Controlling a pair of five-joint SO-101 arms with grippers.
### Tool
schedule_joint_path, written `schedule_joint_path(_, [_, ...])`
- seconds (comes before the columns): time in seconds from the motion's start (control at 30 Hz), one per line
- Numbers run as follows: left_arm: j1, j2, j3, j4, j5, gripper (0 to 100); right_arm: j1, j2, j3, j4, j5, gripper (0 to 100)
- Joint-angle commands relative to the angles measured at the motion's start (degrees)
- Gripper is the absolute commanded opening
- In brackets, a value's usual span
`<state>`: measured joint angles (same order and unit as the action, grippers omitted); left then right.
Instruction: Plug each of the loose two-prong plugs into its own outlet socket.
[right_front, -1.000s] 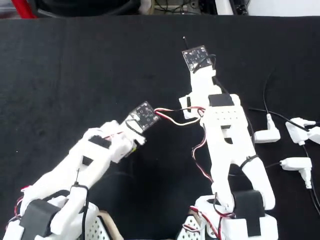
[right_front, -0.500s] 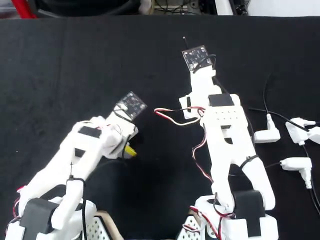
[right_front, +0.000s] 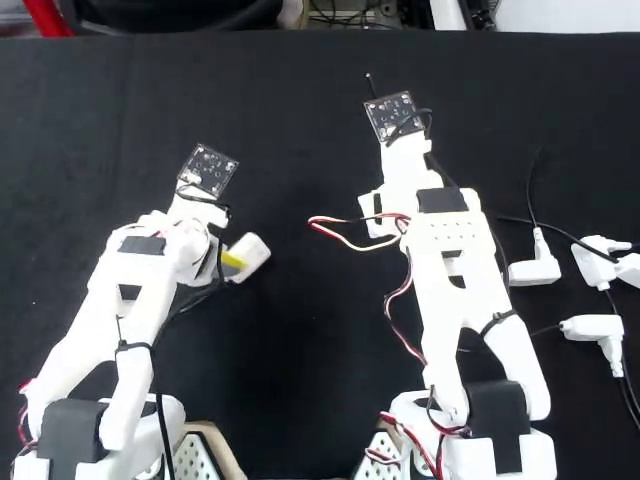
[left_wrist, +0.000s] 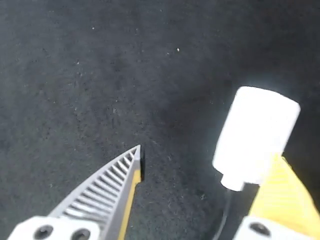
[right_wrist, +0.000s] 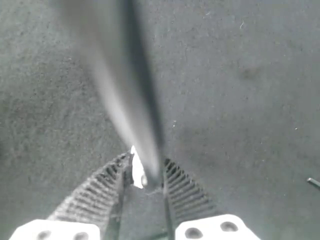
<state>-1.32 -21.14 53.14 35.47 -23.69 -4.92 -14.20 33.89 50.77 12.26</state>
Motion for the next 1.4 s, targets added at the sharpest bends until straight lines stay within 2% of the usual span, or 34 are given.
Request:
schedule_joint_path(0.0, [-0.7, -0.7, -2.8, 0.2, 0.9, 37, 0.4, -0.1, -3.2, 0.1, 0.0, 1.1])
schedule_joint_path(0.23, [-4.4, -5.9, -0.5, 0.5, 1.3, 37, -1.4, -0.6, -2.2, -0.2, 0.5, 1.1])
schedule_joint_path(0.43, [-8.8, -22.9, 10.8, 0.3, 2.3, 37, -6.5, -2.7, 4.6, -8.2, 0.6, 1.1])
schedule_joint_path(0.57, [-13.1, -34.0, 19.0, 0.2, 2.3, 37, -9.1, -9.5, 10.2, -12.0, 2.8, 1.1])
schedule_joint_path(0.73, [-18.2, -45.5, 29.8, 0.1, 1.9, 37, -15.9, -21.1, 18.9, -15.6, 4.0, 1.1])
schedule_joint_path(0.87, [-20.5, -54.0, 34.8, 0.4, 1.9, 37, -23.7, -25.6, 26.5, -24.5, 3.2, 1.1])
schedule_joint_path(0.97, [-20.7, -59.8, 38.7, 0.5, 1.9, 37, -28.9, -24.1, 31.3, -36.0, -4.7, 1.1])
schedule_joint_path(1.03, [-20.8, -63.6, 41.5, 0.5, 1.9, 37, -30.3, -21.7, 33.5, -44.2, -9.0, 1.1])
schedule_joint_path(1.13, [-20.7, -69.0, 44.9, 1.1, 1.9, 37, -30.4, -15.4, 32.2, -50.2, -7.6, 1.1])
schedule_joint_path(1.2, [-21.1, -72.5, 44.8, 5.0, 1.9, 37, -30.2, -10.2, 27.1, -46.2, -5.5, 1.1])
schedule_joint_path(1.37, [-21.0, -78.3, 44.6, 12.7, 1.9, 37, -30.2, 2.2, 4.5, -19.6, -4.7, 1.1])
